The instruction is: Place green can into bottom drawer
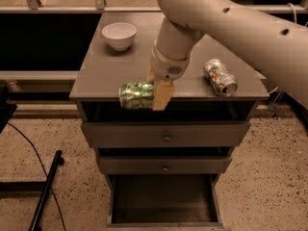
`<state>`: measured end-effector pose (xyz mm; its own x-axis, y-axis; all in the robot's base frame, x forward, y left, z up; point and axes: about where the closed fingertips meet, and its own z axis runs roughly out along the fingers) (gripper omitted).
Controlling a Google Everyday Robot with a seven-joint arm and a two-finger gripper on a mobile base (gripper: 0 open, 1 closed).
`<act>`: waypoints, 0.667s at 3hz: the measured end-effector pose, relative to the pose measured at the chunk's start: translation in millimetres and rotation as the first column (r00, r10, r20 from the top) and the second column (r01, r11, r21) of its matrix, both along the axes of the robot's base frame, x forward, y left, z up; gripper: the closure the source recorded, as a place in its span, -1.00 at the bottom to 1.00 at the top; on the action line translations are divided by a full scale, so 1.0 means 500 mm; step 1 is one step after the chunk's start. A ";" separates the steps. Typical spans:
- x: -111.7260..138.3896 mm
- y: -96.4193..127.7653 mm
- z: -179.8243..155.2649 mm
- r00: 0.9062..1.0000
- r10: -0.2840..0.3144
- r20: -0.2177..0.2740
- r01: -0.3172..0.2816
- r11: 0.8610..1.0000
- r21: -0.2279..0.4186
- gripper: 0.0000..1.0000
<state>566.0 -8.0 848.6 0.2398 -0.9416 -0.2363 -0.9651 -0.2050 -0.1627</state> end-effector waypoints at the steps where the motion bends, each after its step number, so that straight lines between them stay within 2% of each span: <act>1: -0.108 -0.099 -0.055 0.997 -0.077 -0.016 0.077 0.997 -0.019 1.00; 2: -0.107 -0.097 -0.052 0.997 -0.076 -0.013 0.076 0.997 -0.017 1.00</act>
Offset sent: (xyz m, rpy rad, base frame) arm -0.0372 -0.0296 -0.0109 0.0026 -0.0064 -0.0503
